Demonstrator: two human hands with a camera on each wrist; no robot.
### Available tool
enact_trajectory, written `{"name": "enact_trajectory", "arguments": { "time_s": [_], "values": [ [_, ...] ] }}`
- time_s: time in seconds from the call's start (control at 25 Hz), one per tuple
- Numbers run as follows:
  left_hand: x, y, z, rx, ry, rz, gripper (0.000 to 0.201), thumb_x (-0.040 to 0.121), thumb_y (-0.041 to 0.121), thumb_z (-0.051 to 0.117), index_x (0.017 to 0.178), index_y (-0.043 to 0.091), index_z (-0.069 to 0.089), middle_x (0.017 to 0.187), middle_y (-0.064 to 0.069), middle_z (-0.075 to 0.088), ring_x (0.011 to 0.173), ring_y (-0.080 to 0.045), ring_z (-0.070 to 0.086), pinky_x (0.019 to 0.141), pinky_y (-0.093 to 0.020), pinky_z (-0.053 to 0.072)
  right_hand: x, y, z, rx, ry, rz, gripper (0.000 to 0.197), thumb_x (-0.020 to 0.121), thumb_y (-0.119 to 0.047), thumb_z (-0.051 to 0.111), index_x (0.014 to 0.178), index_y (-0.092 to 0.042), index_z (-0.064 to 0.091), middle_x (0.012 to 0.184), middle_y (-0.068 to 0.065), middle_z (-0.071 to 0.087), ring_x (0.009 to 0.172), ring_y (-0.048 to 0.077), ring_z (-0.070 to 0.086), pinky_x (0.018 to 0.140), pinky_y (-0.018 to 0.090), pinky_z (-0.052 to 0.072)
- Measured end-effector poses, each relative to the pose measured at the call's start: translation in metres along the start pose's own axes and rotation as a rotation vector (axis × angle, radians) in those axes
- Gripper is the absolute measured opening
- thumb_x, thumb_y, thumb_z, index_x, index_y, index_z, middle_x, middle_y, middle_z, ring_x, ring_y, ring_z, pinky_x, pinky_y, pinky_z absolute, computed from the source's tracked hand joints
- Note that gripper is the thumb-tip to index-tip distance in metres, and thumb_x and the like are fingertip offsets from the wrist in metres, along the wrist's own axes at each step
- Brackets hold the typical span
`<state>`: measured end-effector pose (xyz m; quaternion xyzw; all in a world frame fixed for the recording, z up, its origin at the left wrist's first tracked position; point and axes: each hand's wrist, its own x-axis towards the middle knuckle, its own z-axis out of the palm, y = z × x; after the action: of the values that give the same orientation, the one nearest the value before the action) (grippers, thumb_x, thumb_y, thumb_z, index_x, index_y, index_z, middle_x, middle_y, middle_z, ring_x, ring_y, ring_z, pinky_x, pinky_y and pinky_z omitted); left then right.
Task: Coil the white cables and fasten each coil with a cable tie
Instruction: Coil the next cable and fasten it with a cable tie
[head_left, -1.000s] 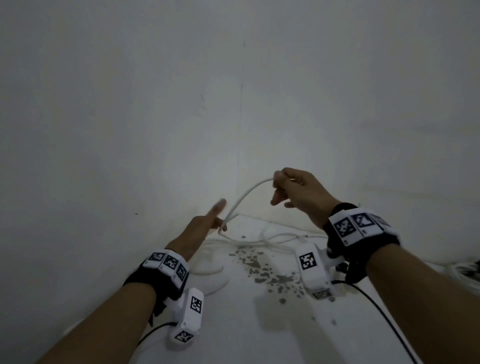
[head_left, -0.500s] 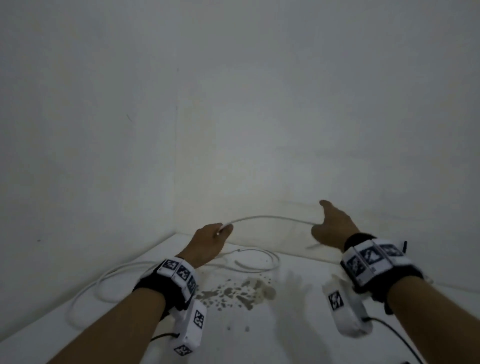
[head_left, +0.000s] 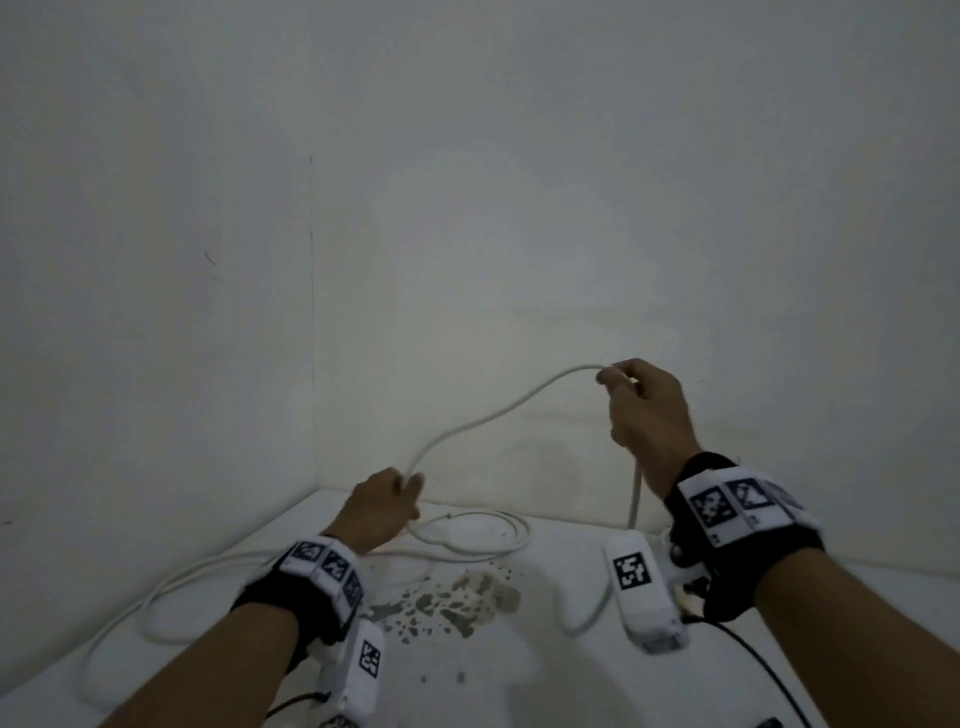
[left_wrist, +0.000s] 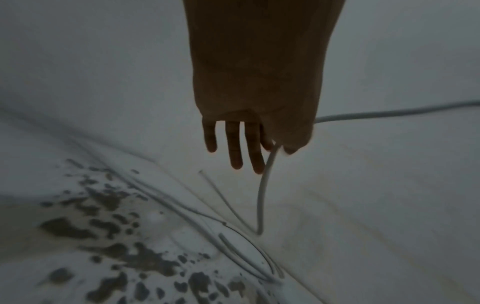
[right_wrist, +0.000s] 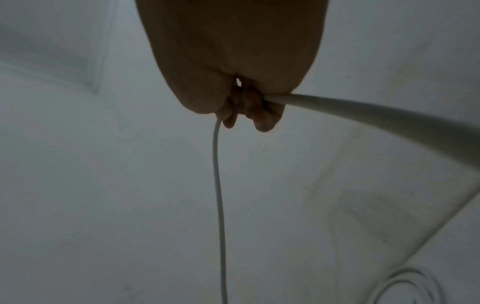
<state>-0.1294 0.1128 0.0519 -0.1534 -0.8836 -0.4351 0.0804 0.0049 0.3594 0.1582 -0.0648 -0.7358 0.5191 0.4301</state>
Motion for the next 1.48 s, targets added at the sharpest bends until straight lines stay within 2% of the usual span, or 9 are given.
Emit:
{"name": "enact_trajectory", "arguments": {
  "time_s": [0.16, 0.32, 0.48, 0.64, 0.76, 0.96, 1.2, 1.32, 1.48],
  "values": [
    [-0.008, -0.006, -0.013, -0.377, -0.139, -0.408, 0.059, 0.091, 0.063, 0.048, 0.098, 0.006, 0.059, 0.073, -0.007, 0.066, 0.063, -0.023, 0.064, 0.056, -0.023, 0.042, 0.010, 0.017, -0.014, -0.070, -0.020, 0.140, 0.019, 0.098, -0.021, 0.051, 0.098, -0.014, 0.069, 0.079, 0.008, 0.058, 0.068, 0.028, 0.054, 0.070, 0.042, 0.053],
    [-0.008, 0.024, -0.008, -0.311, -0.108, -0.298, 0.042, 0.087, 0.049, 0.065, 0.086, 0.008, 0.057, 0.059, -0.003, 0.042, 0.046, -0.015, 0.034, 0.046, -0.018, 0.025, -0.019, 0.042, 0.005, -0.794, -0.517, 0.060, 0.072, 0.097, -0.035, 0.055, 0.158, -0.024, 0.018, 0.151, 0.014, 0.036, 0.137, 0.033, 0.038, 0.112, 0.043, 0.034],
    [-0.020, 0.064, 0.000, -0.133, -0.453, -0.101, 0.023, 0.085, 0.015, 0.060, 0.074, 0.013, 0.040, 0.056, 0.001, 0.030, 0.042, -0.012, 0.024, 0.044, -0.022, 0.019, -0.047, 0.037, 0.034, -1.002, -0.637, -0.213, 0.090, 0.099, -0.040, 0.051, 0.149, -0.048, -0.023, 0.166, 0.009, -0.010, 0.152, 0.035, -0.009, 0.117, 0.063, -0.002],
    [-0.038, 0.092, 0.011, -0.165, -0.577, 0.044, 0.015, 0.085, 0.010, 0.060, 0.073, 0.012, 0.051, 0.053, 0.003, 0.029, 0.042, -0.010, 0.024, 0.043, -0.024, 0.020, -0.049, 0.036, 0.051, -1.116, -0.742, -0.365, 0.058, 0.103, -0.032, 0.043, 0.154, -0.042, 0.018, 0.166, 0.006, 0.007, 0.153, 0.031, -0.005, 0.117, 0.064, -0.002],
    [-0.032, 0.082, 0.018, -0.391, -0.373, 0.006, 0.036, 0.083, 0.021, 0.072, 0.059, 0.017, 0.046, 0.048, 0.002, 0.034, 0.040, -0.012, 0.029, 0.046, -0.024, 0.024, -0.034, 0.028, 0.047, -1.039, -0.491, -0.361, 0.034, 0.106, -0.028, 0.035, 0.136, -0.032, 0.048, 0.137, 0.005, 0.054, 0.138, 0.029, 0.039, 0.114, 0.058, 0.019],
    [-0.030, 0.051, 0.017, -0.678, -0.129, -0.193, 0.046, 0.081, 0.034, 0.077, 0.049, 0.017, 0.048, 0.044, -0.002, 0.043, 0.044, -0.015, 0.042, 0.063, -0.031, 0.050, 0.007, 0.024, 0.024, -0.616, -0.181, -0.138, 0.032, 0.105, -0.036, 0.035, 0.123, -0.025, 0.060, 0.119, 0.008, 0.067, 0.110, 0.036, 0.058, 0.095, 0.046, 0.048],
    [-0.021, 0.059, 0.003, -1.613, -0.254, -0.172, 0.023, 0.084, 0.023, 0.054, 0.063, 0.015, 0.049, 0.049, 0.007, 0.021, 0.040, -0.010, 0.014, 0.043, -0.024, 0.013, -0.016, 0.075, 0.026, -0.862, -0.417, 0.074, 0.053, 0.103, -0.052, 0.022, 0.139, -0.016, 0.038, 0.132, 0.018, 0.057, 0.125, 0.037, 0.049, 0.108, 0.049, 0.034],
    [-0.009, 0.068, -0.005, -1.677, -0.153, -0.136, 0.020, 0.095, 0.018, 0.044, 0.080, 0.010, 0.055, 0.048, 0.007, 0.030, 0.035, -0.006, 0.025, 0.036, -0.020, 0.021, -0.042, 0.094, 0.019, -1.264, -0.591, 0.125, 0.046, 0.105, -0.041, 0.020, 0.142, -0.020, 0.038, 0.140, 0.012, 0.053, 0.133, 0.034, 0.043, 0.115, 0.061, 0.015],
    [-0.008, 0.086, 0.011, -1.438, -0.057, -0.086, 0.027, 0.105, 0.018, 0.035, 0.092, 0.010, 0.057, 0.056, 0.004, 0.049, 0.044, -0.008, 0.043, 0.045, -0.020, 0.037, -0.065, 0.079, 0.020, -1.275, -0.823, -0.126, 0.033, 0.102, -0.027, 0.037, 0.128, -0.024, 0.057, 0.129, 0.009, 0.061, 0.118, 0.029, 0.057, 0.103, 0.044, 0.037]
  ]
}}
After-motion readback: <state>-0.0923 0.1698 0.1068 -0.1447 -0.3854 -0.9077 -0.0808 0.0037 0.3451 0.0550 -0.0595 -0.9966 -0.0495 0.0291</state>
